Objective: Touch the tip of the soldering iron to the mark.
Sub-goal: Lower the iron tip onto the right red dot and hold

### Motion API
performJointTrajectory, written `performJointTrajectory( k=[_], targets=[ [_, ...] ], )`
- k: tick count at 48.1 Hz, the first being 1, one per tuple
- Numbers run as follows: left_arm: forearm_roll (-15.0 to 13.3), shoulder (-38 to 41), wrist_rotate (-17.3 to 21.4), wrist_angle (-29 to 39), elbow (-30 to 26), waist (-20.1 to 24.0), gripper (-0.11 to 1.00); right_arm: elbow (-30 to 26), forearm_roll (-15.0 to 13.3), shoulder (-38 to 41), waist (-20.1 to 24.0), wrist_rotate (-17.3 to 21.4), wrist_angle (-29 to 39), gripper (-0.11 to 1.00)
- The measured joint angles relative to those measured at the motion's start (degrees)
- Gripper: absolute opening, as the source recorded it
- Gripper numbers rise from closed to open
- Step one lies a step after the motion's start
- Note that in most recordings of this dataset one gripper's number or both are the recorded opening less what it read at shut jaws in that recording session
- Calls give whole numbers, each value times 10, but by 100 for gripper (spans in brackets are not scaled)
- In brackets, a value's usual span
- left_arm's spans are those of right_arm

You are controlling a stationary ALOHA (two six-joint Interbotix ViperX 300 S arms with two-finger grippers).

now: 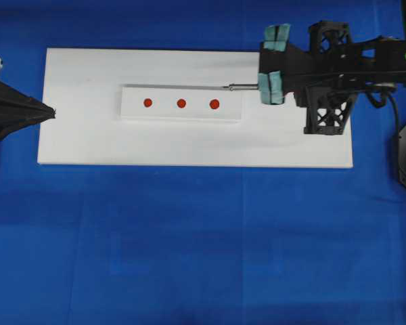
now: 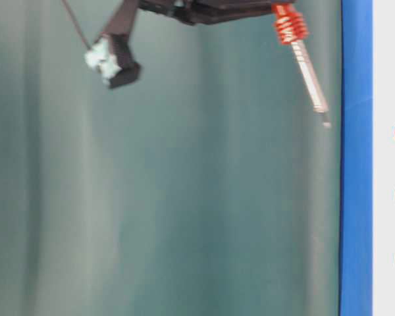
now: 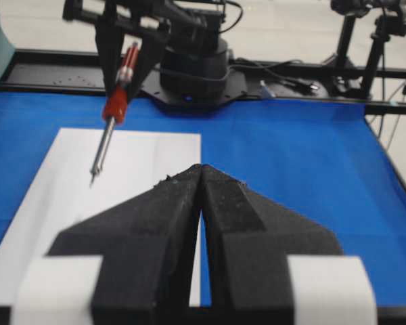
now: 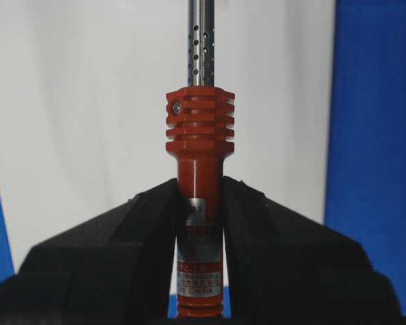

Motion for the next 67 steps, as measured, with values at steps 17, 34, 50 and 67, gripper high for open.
performJointTrajectory(
  k=[17, 34, 50, 67],
  targets=[
    [0, 0, 0, 1, 0, -1, 0, 33, 11, 40, 0, 1, -70, 6],
    [0, 0, 0, 1, 0, -1, 0, 46, 11, 70, 0, 4, -108, 6],
    [0, 0, 0, 0, 2, -1, 0, 46, 11, 74, -4, 2, -115, 6],
    [0, 0, 0, 1, 2, -1, 0, 46, 11, 74, -9, 2, -113, 6]
  ],
)
